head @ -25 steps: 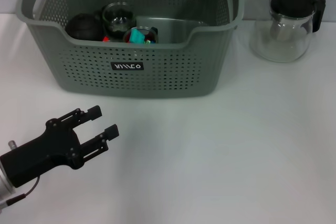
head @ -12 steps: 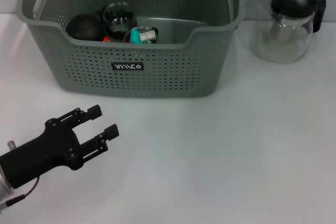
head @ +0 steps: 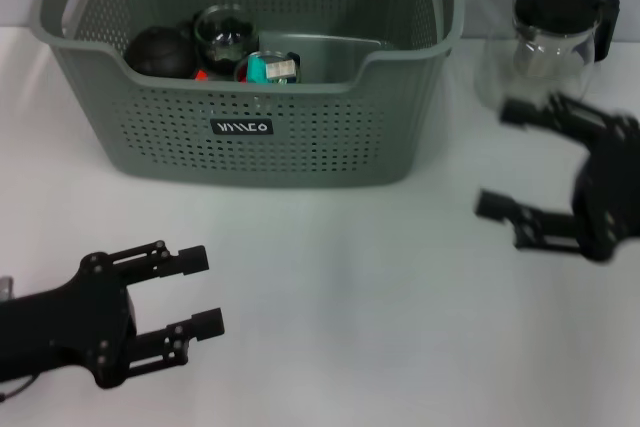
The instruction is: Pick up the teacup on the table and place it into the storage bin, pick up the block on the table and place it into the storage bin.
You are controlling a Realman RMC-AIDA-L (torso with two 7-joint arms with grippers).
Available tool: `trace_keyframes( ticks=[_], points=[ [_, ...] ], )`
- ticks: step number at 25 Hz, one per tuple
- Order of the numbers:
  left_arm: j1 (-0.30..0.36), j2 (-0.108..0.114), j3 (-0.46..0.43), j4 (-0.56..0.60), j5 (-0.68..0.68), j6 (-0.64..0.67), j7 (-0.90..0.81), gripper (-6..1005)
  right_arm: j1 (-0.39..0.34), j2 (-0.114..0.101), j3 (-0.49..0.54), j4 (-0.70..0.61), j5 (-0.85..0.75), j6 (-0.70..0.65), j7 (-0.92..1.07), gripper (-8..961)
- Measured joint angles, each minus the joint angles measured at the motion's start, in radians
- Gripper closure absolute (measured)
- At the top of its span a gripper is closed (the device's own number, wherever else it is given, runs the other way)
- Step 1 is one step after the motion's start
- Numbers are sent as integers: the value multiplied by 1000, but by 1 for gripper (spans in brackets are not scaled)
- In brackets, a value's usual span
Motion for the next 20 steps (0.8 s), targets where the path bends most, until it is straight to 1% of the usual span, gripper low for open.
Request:
trace_keyframes(
  ticks=[3,4,7,9,10,14,20],
  points=[
    [-30,8,10,-7,33,-1,-4,345,1,-8,58,161,-66,-48,-68,29],
    [-37,7,21,-17,40,-7,14,318,11,-9,68,205,-93,-48,-98,29],
    [-59,-2,66,-52,47,-38,69,236,62,-10,92,358,-181,-24,-190,29],
    [-71,-5,89,-71,47,-63,81,181,107,-9,98,434,-237,10,-227,29],
    [-76,-5,100,-76,47,-72,82,179,131,-8,98,465,-263,28,-235,29],
    [-93,-6,156,-88,48,-102,76,172,193,-1,99,516,-317,64,-239,29],
    [-95,-10,159,-94,48,-130,75,172,214,1,99,521,-317,57,-242,29]
  ],
)
